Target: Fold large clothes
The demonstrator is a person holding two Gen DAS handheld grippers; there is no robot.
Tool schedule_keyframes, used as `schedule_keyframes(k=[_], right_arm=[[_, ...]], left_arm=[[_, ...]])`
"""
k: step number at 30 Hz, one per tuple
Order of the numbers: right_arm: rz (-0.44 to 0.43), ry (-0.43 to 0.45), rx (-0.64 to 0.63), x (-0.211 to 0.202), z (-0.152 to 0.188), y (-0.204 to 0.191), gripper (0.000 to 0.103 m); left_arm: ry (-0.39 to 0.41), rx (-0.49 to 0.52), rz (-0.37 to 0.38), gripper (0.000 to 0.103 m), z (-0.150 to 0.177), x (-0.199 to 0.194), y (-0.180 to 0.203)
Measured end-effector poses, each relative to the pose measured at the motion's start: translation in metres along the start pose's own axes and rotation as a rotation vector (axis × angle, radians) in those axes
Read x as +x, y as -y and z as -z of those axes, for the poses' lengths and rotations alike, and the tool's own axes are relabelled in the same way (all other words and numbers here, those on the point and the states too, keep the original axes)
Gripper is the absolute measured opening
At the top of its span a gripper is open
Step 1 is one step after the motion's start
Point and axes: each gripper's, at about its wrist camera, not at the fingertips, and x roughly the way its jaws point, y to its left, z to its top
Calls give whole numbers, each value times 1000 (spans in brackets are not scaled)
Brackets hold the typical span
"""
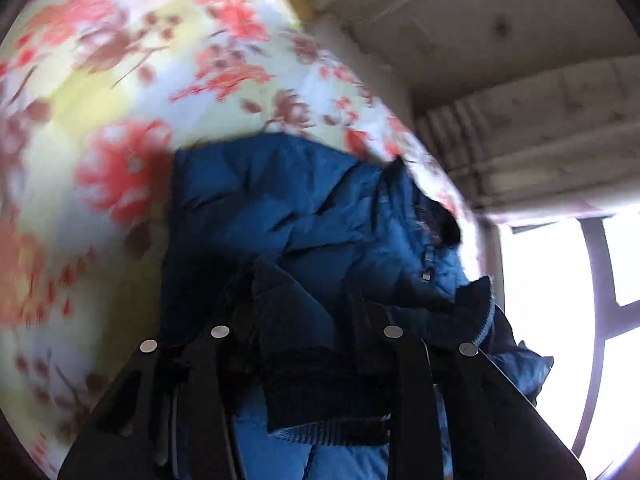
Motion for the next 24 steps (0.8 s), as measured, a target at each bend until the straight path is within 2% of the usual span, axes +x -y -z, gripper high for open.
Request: schedule_keyframes(k=[2,3,4,5,6,7,9,10,12,14,15,16,17,18,19,20,24], right_arm=[[-22,38,-22,-8,-8,4,82],[-18,50,-35,-11,-14,3,82],[13,57,-71,-12,-20,-1,82],[52,49,-115,-10,-23,-5,82],[127,11,-197,-1,-26,-11,82],[207,-44,-288,10,-26,-19,82],[276,-128,-403,28,-20,-25,82],[278,-162,-435,34,-17,-22,82],[289,-208,-464,47,-14,-20,82],[301,-218,-461,55,-16,-16,82],[295,-221,-454,56,-18,-13,82],[286,-226,-449,59,-21,-12,82],[279,-229,-450,62,-22,-12,82],[280,-231,-458,65,-21,-13,82],[280,-235,-464,66,-21,-15,82],[277,-238,-468,68,-21,-16,82],[237,-231,-455,65,-21,-15,82]], left_arm=[[-39,11,49,28,-9,-6,-1],[-65,7,48,32,-12,-6,1],[-113,6,13,34,-17,-2,5],[-199,10,-52,34,-20,6,7],[-254,-1,-75,34,-23,10,8],[-266,-21,-74,34,-28,13,11],[-268,-79,-42,34,-40,5,11],[-260,-101,-9,34,-48,2,10],[-177,-118,33,34,-57,-18,15],[-76,-56,20,34,-62,-36,29],[37,16,42,35,-63,-52,41],[106,51,44,38,-62,-61,46],[215,102,6,60,-58,-74,54],[261,132,-33,93,-57,-77,59],[291,165,-78,98,-53,-77,62],[292,195,-90,98,-50,-75,64],[215,342,-101,98,-33,-46,55]])
